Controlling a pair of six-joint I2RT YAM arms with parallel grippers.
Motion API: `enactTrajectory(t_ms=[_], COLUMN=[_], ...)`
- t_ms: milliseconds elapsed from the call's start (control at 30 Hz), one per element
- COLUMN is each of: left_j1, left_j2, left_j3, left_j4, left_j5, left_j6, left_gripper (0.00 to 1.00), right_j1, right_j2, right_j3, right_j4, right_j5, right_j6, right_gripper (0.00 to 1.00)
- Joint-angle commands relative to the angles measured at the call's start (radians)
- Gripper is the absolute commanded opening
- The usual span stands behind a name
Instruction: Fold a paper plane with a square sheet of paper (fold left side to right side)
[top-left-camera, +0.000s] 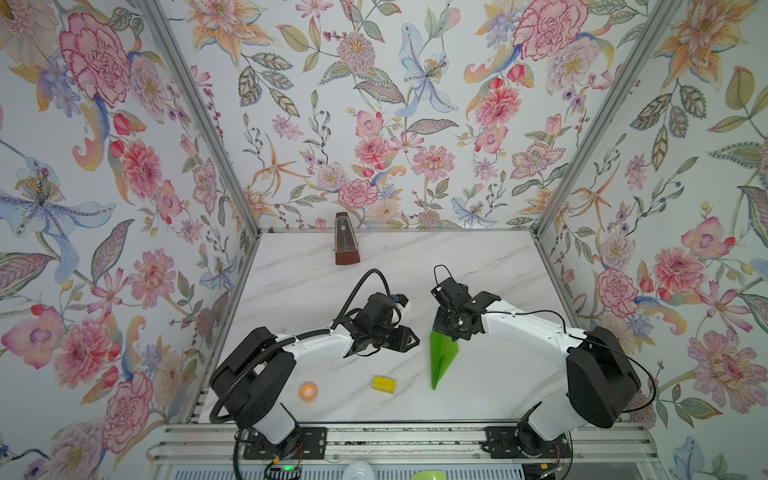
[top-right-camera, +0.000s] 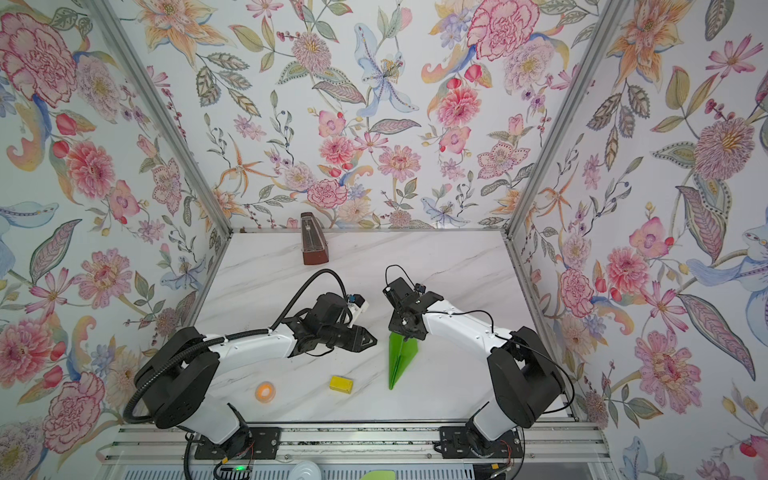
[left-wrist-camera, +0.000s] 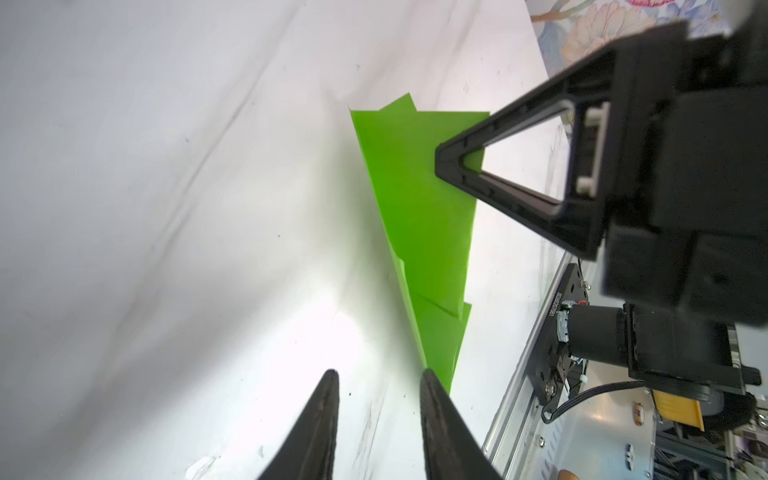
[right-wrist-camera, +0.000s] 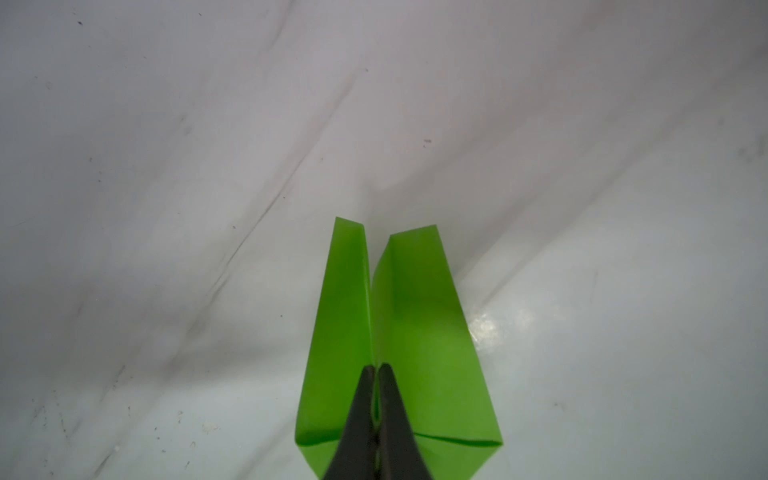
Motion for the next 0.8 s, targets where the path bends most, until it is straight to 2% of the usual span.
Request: enactTrajectory(t_ms=[0,67,167,267,467,567,767], left_j1=[0.036,0.053,0.062,0.065,0.074,0.078,0.088], left_j2=[-0.043,-0.054,-0.061,-0.063,-0.058,-0.053,-0.058], left_j3=[-0.001,-0.015,-0.027,-0.032,-0.04,-0.038,-0.039], left_j4=[-0.04,-0.031,-0.02,-0.018,-0.01,-0.009,-0.016], left_j5=[-0.069,-0.072,-0.072,-0.072,-0.063,-0.058,-0.066], left_j6=[0.021,0.015,0.006,0.006,0.005,0.006,0.011], left_gripper=[0.36,0.36,0.36,0.36,0.37,0.37,0.37], right_j1=[-0.033,-0.045,-0.042,-0.026,0.007,0.009,0.014], right_j2=[0.044,0.094,0.165,0.196,0.248,0.269,0.296], right_j3=[0.083,0.14,0.211,0.221,0.212,0.19,0.16], right_j4=[-0.081,-0.129,-0.195,-0.195,-0.175,-0.143,-0.083], right_j5=[-0.07,-0.085,-0.076,-0.077,-0.046,-0.048,-0.024], right_j6=[-0.248,-0.3,-0.311,-0.274,-0.201,-0.159,-0.11], right_gripper=[0.0,0.02,0.18,0.3,0.44,0.55,0.59])
